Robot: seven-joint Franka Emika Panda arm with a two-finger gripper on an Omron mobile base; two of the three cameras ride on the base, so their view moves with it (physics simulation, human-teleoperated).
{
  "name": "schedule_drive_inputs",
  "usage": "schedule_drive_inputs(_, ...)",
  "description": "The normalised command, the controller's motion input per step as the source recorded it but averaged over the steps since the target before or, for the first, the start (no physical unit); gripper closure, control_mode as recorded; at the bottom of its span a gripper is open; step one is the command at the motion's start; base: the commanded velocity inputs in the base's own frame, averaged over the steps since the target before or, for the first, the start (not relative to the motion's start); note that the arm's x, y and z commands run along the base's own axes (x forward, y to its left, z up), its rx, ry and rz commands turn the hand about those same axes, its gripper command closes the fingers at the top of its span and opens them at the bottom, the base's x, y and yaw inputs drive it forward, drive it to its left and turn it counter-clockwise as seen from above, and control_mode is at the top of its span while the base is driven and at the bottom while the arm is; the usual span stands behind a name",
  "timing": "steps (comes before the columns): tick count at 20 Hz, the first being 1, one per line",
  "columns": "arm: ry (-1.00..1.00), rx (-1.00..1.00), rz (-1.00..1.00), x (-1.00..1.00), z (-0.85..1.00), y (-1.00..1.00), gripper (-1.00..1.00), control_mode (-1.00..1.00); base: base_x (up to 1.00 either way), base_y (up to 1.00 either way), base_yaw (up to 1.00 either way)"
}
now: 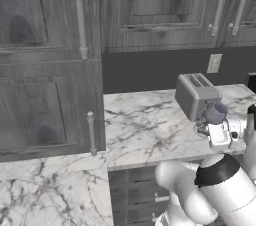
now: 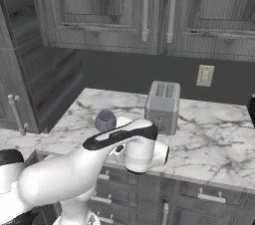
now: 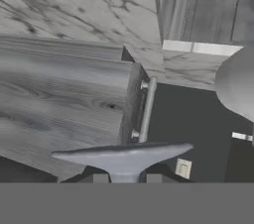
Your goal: Retrieve the wine glasses from the counter and place one next to each plate.
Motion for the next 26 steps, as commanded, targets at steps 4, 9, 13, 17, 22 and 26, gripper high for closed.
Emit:
schedule_drive_inputs(4, 0.0, -0.04, -0.16, -0.22, 0.26, 0.0, 1.0, -1.0, 0.0, 0.0, 0.0)
schedule_drive_inputs(9, 0.01, -0.02, -0.14, 0.0, 0.32, 0.0, 1.0, -1.0, 0.0, 0.0, 0.0)
schedule_drive_inputs(13, 0.08, 0.0, -0.07, 0.03, 0.27, 0.0, 1.0, -1.0, 0.0, 0.0, 0.0)
schedule_drive_inputs(17, 0.02, 0.0, 0.01, 0.03, 0.23, -0.05, 1.0, -1.0, 0.0, 0.0, 0.0)
schedule_drive_inputs(22, 0.0, 0.0, 0.06, -0.07, 0.16, -0.32, 1.0, -1.0, 0.0, 0.0, 0.0)
schedule_drive_inputs(26, 0.0, 0.0, 0.0, -0.04, 0.02, -0.13, 1.0, 1.0, -0.11, -0.5, 0.0)
